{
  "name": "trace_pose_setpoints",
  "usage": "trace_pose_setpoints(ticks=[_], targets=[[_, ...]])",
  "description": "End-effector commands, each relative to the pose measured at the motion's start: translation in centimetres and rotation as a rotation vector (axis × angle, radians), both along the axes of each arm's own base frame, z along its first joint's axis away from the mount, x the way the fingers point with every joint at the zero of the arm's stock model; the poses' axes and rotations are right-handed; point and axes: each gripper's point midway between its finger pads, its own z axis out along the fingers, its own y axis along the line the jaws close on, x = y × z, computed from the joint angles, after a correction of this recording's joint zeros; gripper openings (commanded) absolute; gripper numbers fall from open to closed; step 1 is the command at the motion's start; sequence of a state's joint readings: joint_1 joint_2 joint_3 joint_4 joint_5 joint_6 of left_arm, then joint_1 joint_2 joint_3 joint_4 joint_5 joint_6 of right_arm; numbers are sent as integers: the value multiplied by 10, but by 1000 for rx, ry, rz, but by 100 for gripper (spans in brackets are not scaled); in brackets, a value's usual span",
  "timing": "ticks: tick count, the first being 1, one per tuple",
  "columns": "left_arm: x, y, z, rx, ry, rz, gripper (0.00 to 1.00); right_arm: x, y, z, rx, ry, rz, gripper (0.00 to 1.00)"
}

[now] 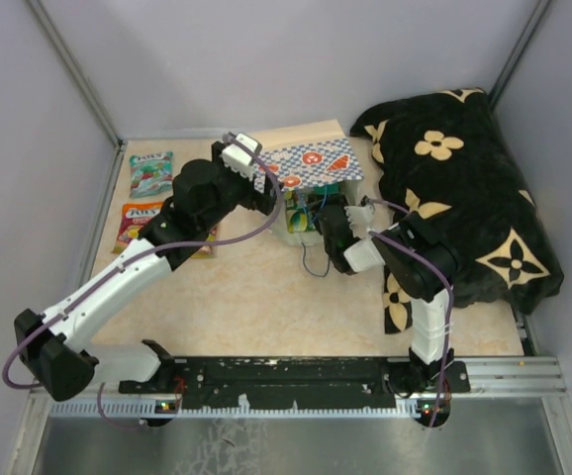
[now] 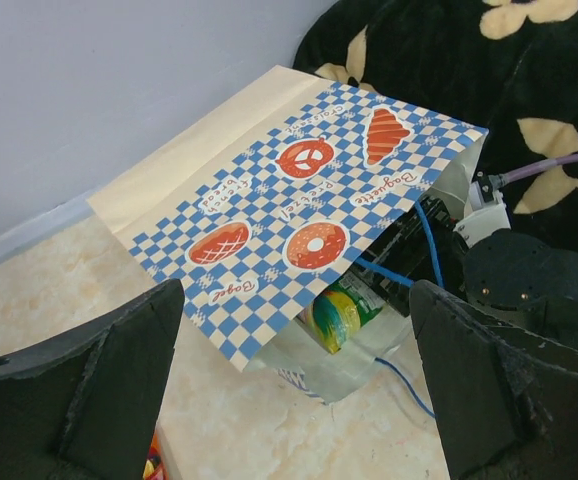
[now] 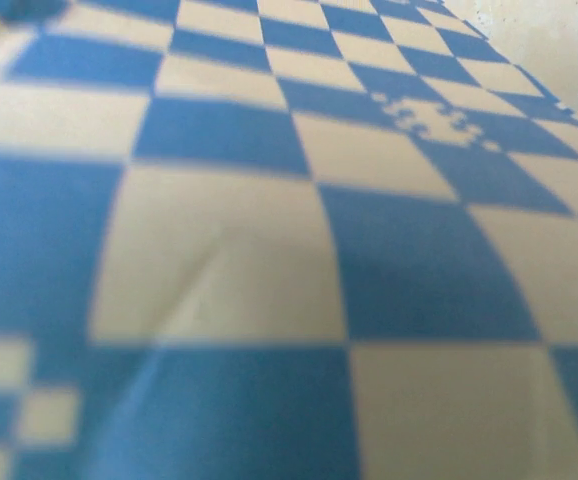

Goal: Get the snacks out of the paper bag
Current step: Take out the snack from the paper bag.

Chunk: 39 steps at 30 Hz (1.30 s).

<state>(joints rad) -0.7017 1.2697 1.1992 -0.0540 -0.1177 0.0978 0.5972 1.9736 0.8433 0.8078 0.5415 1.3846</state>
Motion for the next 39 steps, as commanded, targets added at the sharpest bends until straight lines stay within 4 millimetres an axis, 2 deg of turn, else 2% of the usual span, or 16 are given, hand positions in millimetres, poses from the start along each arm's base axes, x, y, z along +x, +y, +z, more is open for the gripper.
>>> trace_pose_setpoints(ticks=[1,5,7,9,12,13,14,20,22,26,29,32,36,37,39], targets=[[-9,15,4,-45,6,33,100,13,-14,0,-31,3,-94,58],[-11,20,2,-38,15,43,100,24,-11,3,-8,-34,-99,56],[-12,23,-1,-28,24,52,100,30,-10,5,7,-63,-97,51],[-14,27,-1,-26,26,61,100,34,-13,4,26,-77,-98,37],[-17,32,1,-47,22,74,100,39,-16,5,40,-92,-99,9],[-18,34,-1,-55,26,79,100,38,-18,4,40,-95,-100,2],[-19,35,-3,-67,30,84,100,37,-20,10,42,-118,-96,0],[-17,42,-28,-120,68,143,100,14,-22,59,23,-235,-18,0],[-17,46,-33,-140,74,166,100,-1,-24,70,34,-246,16,0],[-20,52,-38,-182,70,188,100,-35,-24,77,55,-201,110,0],[-23,58,-39,-214,70,205,100,-65,-30,86,154,-189,144,0],[-28,60,-40,-249,71,201,100,-78,-28,105,161,-220,193,0],[-38,58,-52,-285,99,170,100,-101,-30,93,135,-92,240,0],[-41,56,-61,-284,117,154,100,-110,-30,91,146,-76,267,0],[-47,46,-74,-281,163,102,100,-127,-27,96,162,-59,327,0]])
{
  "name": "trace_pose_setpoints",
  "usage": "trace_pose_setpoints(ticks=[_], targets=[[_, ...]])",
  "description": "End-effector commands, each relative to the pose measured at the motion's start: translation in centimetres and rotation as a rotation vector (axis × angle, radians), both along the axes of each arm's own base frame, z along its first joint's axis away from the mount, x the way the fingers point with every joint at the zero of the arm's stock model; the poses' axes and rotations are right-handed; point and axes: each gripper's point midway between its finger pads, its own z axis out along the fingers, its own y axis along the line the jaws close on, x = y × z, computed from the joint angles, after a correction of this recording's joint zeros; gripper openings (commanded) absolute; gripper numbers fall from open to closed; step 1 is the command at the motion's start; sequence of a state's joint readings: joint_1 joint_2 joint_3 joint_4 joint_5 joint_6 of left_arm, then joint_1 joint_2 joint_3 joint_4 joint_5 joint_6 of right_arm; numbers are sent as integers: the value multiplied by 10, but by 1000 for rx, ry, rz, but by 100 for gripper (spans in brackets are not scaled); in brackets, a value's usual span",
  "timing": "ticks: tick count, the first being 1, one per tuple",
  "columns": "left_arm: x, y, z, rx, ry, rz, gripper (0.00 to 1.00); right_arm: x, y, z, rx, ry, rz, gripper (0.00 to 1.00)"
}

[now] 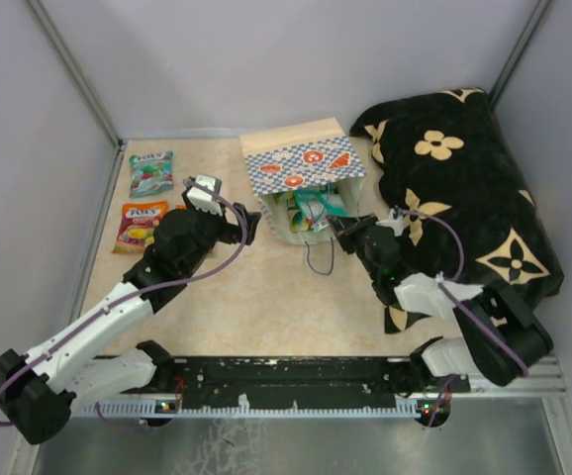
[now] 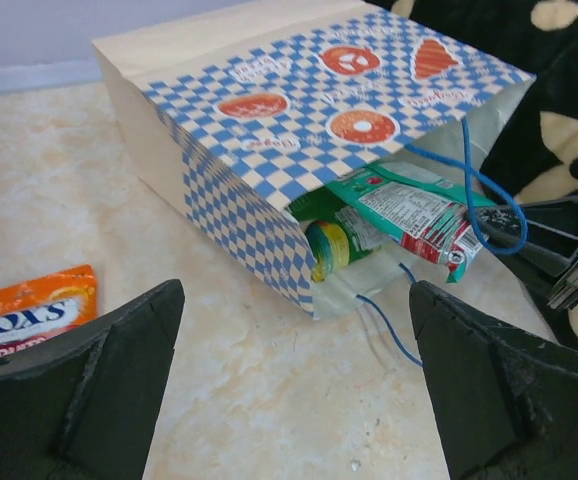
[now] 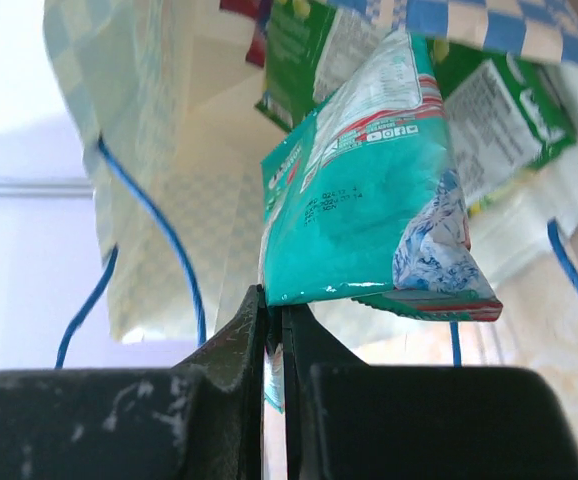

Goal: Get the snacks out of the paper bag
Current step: Take out the snack from the paper bag, then place the snack at the center of the board.

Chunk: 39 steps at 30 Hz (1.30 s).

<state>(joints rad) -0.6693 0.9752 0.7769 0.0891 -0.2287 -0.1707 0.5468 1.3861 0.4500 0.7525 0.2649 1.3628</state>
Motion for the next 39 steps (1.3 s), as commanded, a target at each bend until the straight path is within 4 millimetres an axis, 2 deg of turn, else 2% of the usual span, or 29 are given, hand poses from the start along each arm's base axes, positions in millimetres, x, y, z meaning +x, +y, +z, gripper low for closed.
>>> trace_pose_setpoints(ticks=[1,5,7,10,12,15,19,20,22,23,25,27,29,32,35,39], targets=[[-13,-19,-20,-56,75,-111,100,-37,8,17,41,24,142,0],[-36,-42,-35,-159,205,-238,99,-71,14,24,-20,8,296,0],[-48,-51,-35,-219,215,-306,100,-90,18,26,-47,2,383,0],[-58,-54,-32,-253,192,-366,100,-121,24,29,-77,22,521,0],[-60,-54,-27,-264,189,-398,100,-140,28,38,-72,21,611,0],[-54,-47,-14,-288,202,-444,100,-163,39,72,-21,-54,751,0],[-34,-14,24,-347,111,-450,100,-188,59,122,116,-166,967,0],[-36,-9,39,-345,53,-491,100,-191,62,147,188,-267,1000,0],[-40,-1,61,-317,-86,-561,100,-194,64,174,340,-348,1028,0],[-42,3,66,-298,-142,-584,100,-190,67,182,411,-362,1041,0],[-52,7,79,-261,-274,-654,100,-193,66,212,549,-454,1077,0],[-72,6,83,-215,-411,-769,100,-193,64,235,706,-516,1107,0],[-91,6,83,-178,-515,-875,100,-188,68,245,799,-482,1139,0],[-103,7,79,-125,-552,-1014,100,-182,70,257,830,-500,1128,0],[-91,12,70,-36,-503,-1074,99,-187,68,274,833,-543,1165,0],[-78,21,65,63,-549,-1055,99,-191,64,286,833,-564,1197,0]])
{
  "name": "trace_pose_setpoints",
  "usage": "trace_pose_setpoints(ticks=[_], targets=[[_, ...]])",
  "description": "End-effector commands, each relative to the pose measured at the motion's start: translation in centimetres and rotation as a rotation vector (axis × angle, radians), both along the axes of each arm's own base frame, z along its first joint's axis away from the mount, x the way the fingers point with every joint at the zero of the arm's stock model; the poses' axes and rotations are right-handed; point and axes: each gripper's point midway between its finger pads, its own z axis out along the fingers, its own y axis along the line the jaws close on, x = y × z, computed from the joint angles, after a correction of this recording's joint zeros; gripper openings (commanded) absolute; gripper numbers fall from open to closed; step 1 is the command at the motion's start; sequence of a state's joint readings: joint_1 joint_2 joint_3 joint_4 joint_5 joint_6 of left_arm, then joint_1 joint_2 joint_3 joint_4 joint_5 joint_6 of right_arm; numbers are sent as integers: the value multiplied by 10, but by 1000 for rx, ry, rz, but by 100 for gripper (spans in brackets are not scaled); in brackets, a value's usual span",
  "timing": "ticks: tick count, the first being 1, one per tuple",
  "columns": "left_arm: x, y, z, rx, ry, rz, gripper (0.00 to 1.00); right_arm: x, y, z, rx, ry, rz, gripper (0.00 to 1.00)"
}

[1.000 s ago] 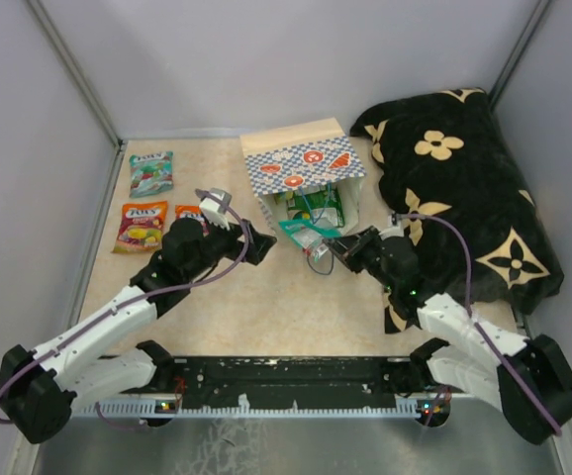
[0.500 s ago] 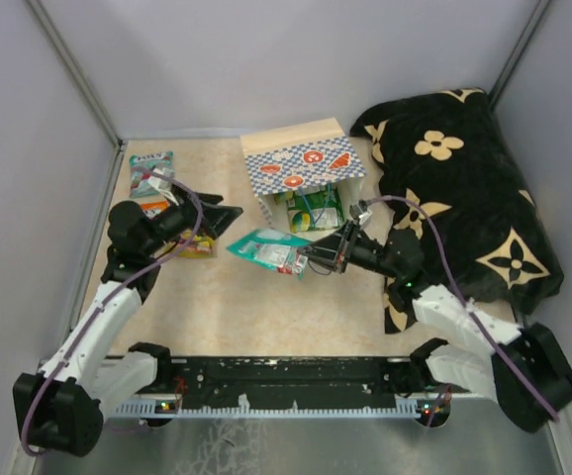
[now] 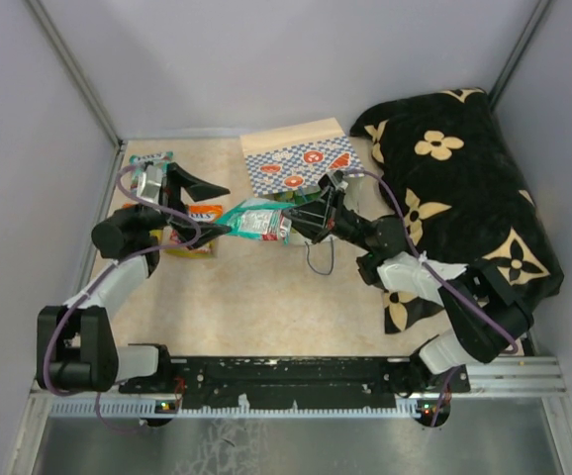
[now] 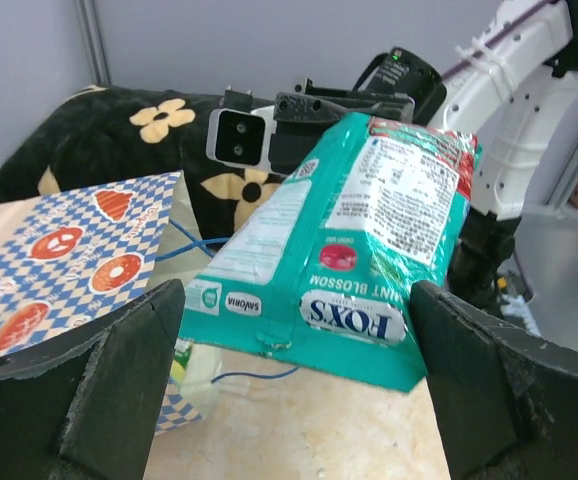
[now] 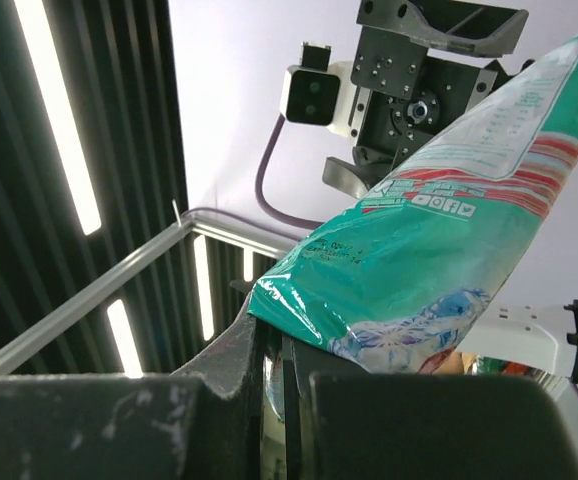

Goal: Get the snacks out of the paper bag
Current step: Place the snack at the center of the board.

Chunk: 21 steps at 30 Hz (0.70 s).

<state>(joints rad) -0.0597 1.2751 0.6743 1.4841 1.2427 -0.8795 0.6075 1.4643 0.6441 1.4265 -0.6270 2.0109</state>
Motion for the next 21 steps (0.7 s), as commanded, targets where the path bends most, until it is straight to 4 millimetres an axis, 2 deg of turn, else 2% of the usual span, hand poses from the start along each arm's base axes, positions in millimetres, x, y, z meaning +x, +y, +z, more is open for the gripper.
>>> trace_pose_setpoints(ticks=[1,6,9,12,17,21], targets=[[-20,16,4,160,-336,-31,99,-47,-40,81,253,-241,78,0],[-24,28,18,215,-444,13,99,-39,-64,87,264,-233,19,0],[-25,29,18,205,-482,32,99,-43,-68,97,281,-263,15,0],[-16,32,13,157,-503,90,99,-46,-68,106,290,-292,26,0],[0,35,52,-52,-543,228,99,-48,-57,104,288,-276,68,0],[-2,28,68,-91,-643,246,98,-50,-51,100,286,-268,81,0]])
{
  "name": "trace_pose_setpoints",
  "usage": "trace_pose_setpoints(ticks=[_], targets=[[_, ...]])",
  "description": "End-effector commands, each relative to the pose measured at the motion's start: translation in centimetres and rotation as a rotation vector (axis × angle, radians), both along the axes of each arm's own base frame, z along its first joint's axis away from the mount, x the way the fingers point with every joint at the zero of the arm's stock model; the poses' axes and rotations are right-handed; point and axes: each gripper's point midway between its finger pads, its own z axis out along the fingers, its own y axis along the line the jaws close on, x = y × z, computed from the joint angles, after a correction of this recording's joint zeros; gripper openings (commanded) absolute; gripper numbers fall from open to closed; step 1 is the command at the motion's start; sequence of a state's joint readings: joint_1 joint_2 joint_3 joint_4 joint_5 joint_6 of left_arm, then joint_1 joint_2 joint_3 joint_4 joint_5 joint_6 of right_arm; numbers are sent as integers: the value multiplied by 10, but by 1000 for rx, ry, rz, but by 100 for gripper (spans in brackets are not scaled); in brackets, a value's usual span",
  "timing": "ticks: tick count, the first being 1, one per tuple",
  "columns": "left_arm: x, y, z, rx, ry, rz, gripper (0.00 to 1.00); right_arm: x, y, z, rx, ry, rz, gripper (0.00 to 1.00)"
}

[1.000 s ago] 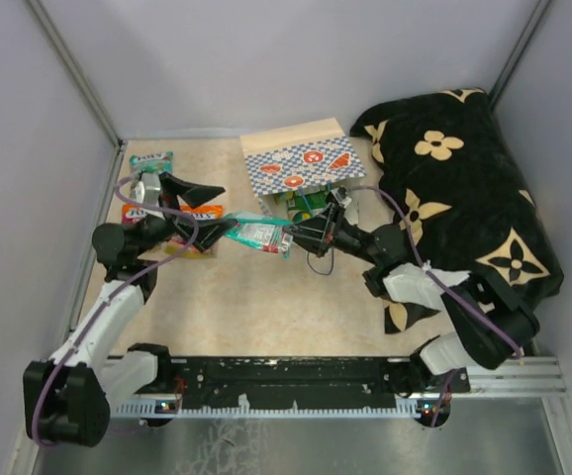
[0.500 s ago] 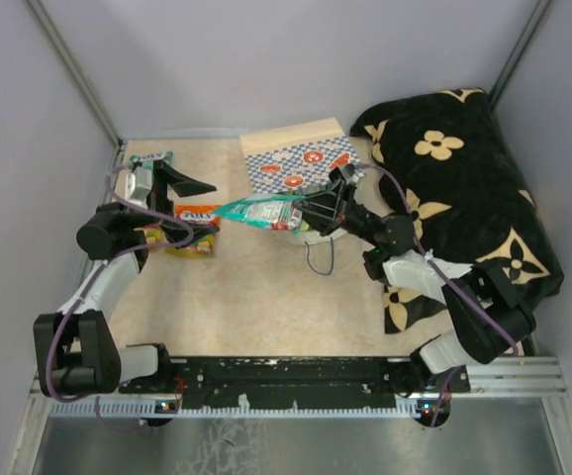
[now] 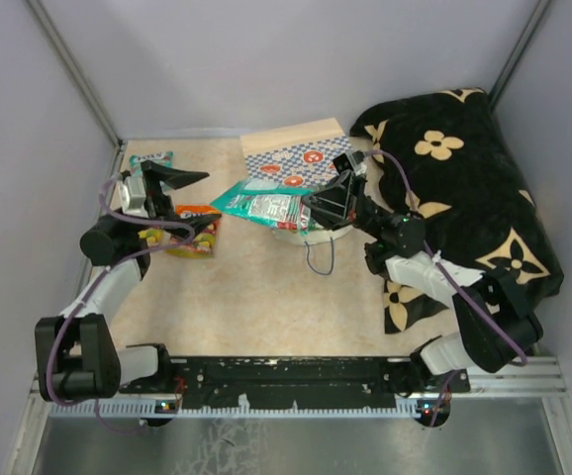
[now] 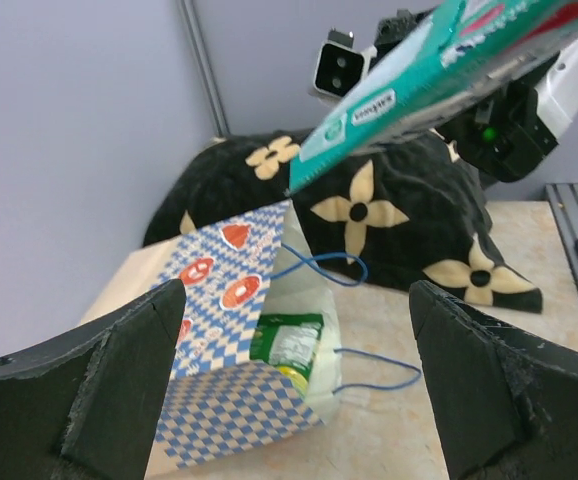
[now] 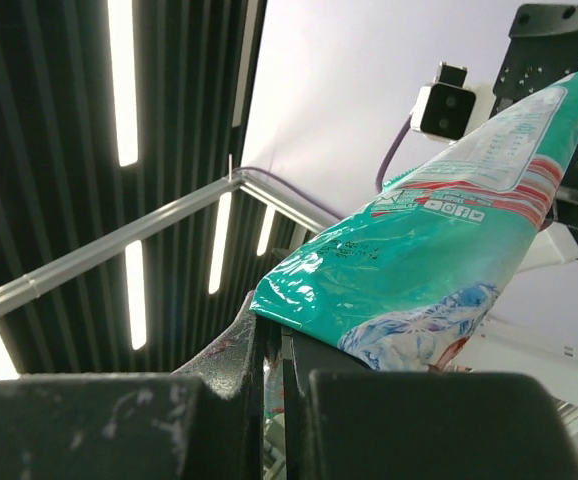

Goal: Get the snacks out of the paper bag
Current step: Place the snack at the center of the board.

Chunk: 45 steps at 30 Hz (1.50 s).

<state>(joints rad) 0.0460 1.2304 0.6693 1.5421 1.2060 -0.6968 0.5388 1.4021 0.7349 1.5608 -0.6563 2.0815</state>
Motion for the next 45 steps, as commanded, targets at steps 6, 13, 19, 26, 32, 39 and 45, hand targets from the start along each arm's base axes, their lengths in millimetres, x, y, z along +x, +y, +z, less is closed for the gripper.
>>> trace_pose_setpoints(ticks=[6,13,19,26,32,39,45], targets=[[-26,-30,45,8,-439,-30,95,-31,-9,28,124,-64,103,0],[-36,-47,52,5,-497,-62,80,-26,-4,19,107,-37,109,0],[-38,-50,53,33,-505,-75,8,-27,-4,18,107,-34,107,0],[-37,-48,42,86,-476,-43,0,-27,-5,13,100,-23,104,0],[-34,-43,40,91,-467,26,0,-16,-10,-11,49,-2,35,71],[3,-29,46,124,-261,214,0,18,-21,-73,-253,29,-162,99],[-5,-21,42,138,-246,272,0,73,-45,-185,-951,177,-521,99]])
